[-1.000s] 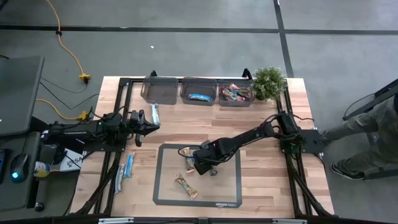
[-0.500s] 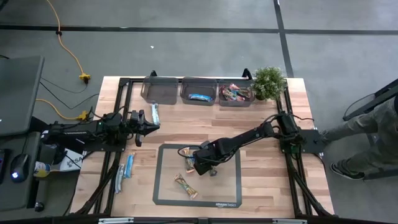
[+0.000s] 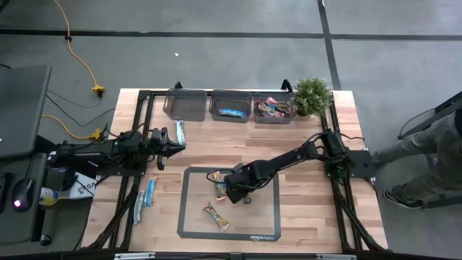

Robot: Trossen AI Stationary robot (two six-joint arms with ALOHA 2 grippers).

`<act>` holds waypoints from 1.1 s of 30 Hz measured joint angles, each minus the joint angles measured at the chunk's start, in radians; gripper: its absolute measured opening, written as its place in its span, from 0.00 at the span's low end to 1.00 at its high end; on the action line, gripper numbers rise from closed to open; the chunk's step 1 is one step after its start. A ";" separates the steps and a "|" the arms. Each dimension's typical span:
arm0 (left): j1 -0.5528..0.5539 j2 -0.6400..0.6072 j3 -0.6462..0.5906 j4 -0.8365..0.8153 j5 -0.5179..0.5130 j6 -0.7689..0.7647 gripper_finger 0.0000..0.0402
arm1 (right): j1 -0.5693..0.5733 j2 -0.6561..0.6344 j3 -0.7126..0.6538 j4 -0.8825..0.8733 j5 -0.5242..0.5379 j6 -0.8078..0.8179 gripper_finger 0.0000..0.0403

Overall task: Pick and place Granola Bars by type
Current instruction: Put the blue granola bar into the middle black bin

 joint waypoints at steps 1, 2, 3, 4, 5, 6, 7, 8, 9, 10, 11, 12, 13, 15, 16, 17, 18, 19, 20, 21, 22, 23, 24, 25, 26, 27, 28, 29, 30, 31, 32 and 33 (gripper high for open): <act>0.000 0.000 0.000 0.000 0.000 0.000 0.00 | 0.000 0.000 0.000 0.000 0.000 0.000 0.20; 0.000 0.000 0.000 0.000 0.000 0.000 0.00 | 0.000 0.000 0.000 0.000 0.000 0.000 0.20; 0.000 0.000 0.000 0.000 0.000 0.000 0.00 | 0.000 -0.001 0.000 -0.001 0.000 0.000 0.20; 0.000 0.000 0.000 0.000 0.000 0.000 0.00 | 0.000 -0.003 0.000 -0.003 0.001 0.000 0.20; 0.000 0.000 0.000 0.000 0.000 0.000 0.00 | 0.000 -0.004 0.000 -0.004 0.004 0.000 0.20; 0.000 0.000 0.000 0.000 0.000 0.000 0.00 | 0.000 -0.008 0.000 -0.008 0.009 0.000 0.20; 0.000 0.000 0.000 0.000 0.000 0.000 0.00 | 0.001 -0.017 0.000 -0.014 0.013 0.000 0.20; 0.000 0.000 0.000 0.000 0.000 0.000 0.00 | 0.001 -0.022 0.000 -0.020 0.017 0.000 0.20; 0.000 0.000 0.000 0.000 0.000 0.000 0.00 | 0.001 -0.031 0.000 -0.026 0.022 0.000 0.20; 0.000 0.000 0.000 0.000 0.000 0.000 0.00 | 0.001 -0.037 -0.002 -0.036 0.031 0.000 0.19; 0.000 0.000 0.000 0.000 0.000 0.000 0.00 | 0.001 -0.045 -0.002 -0.045 0.041 -0.001 0.19; 0.000 0.000 0.000 0.000 0.000 0.000 0.00 | 0.001 -0.053 -0.003 -0.054 0.050 0.000 0.19; 0.000 0.000 0.000 0.000 0.000 0.000 0.00 | 0.001 -0.059 -0.004 -0.064 0.053 0.000 0.19; 0.000 0.000 0.000 0.000 0.000 0.000 0.00 | 0.001 -0.076 -0.005 -0.089 0.050 0.000 0.19; 0.000 0.000 0.000 0.000 0.000 0.000 0.00 | 0.001 -0.085 -0.005 -0.101 0.052 0.000 0.19; 0.000 0.000 0.000 0.000 0.000 0.000 0.00 | 0.002 -0.093 -0.005 -0.105 0.056 0.001 0.19; 0.000 0.000 0.000 0.000 0.000 0.000 0.00 | 0.001 -0.098 -0.004 -0.104 0.057 0.001 0.19; 0.000 0.000 0.000 0.000 0.000 0.000 0.00 | 0.001 -0.104 -0.004 -0.106 0.061 0.003 0.19; 0.000 0.000 0.000 0.000 0.000 0.000 0.00 | 0.001 -0.109 -0.004 -0.113 0.061 0.003 0.19; 0.000 0.000 0.000 0.000 0.000 0.000 0.00 | 0.001 -0.115 -0.004 -0.116 0.062 0.002 0.19; 0.000 0.000 0.000 0.000 0.000 0.000 0.00 | 0.001 -0.122 -0.004 -0.122 0.069 0.001 0.19; 0.000 0.000 0.000 0.000 0.000 0.000 0.00 | 0.001 -0.127 -0.004 -0.120 0.067 0.001 0.19; 0.000 0.000 0.000 0.000 0.000 0.000 0.00 | 0.001 -0.131 -0.003 -0.110 0.068 0.001 0.19; 0.000 0.000 0.000 0.000 0.000 0.000 0.00 | 0.001 -0.138 -0.003 -0.108 0.068 0.000 0.19; 0.000 0.000 0.000 0.000 0.000 0.000 0.00 | 0.001 -0.143 -0.003 -0.108 0.066 -0.001 0.19; 0.000 0.000 0.000 0.000 0.000 0.000 0.00 | 0.001 -0.148 -0.002 -0.108 0.070 -0.002 0.19; 0.000 0.000 0.000 0.000 0.000 0.000 0.00 | 0.001 -0.156 -0.002 -0.110 0.069 -0.003 0.19; 0.000 0.000 0.000 0.000 0.000 0.000 0.00 | 0.001 -0.162 -0.002 -0.108 0.071 -0.005 0.19; 0.000 0.000 0.000 0.000 0.000 0.000 0.00 | 0.001 -0.170 -0.002 -0.105 0.080 -0.007 0.19; 0.000 0.000 0.000 0.000 0.000 0.000 0.00 | 0.001 -0.180 -0.002 -0.106 0.092 -0.009 0.19; 0.000 0.000 0.000 0.000 0.000 0.000 0.00 | 0.001 -0.187 -0.002 -0.100 0.109 -0.014 0.19; 0.000 0.000 0.000 0.000 0.000 0.000 0.00 | 0.001 -0.199 -0.002 -0.094 0.126 -0.018 0.19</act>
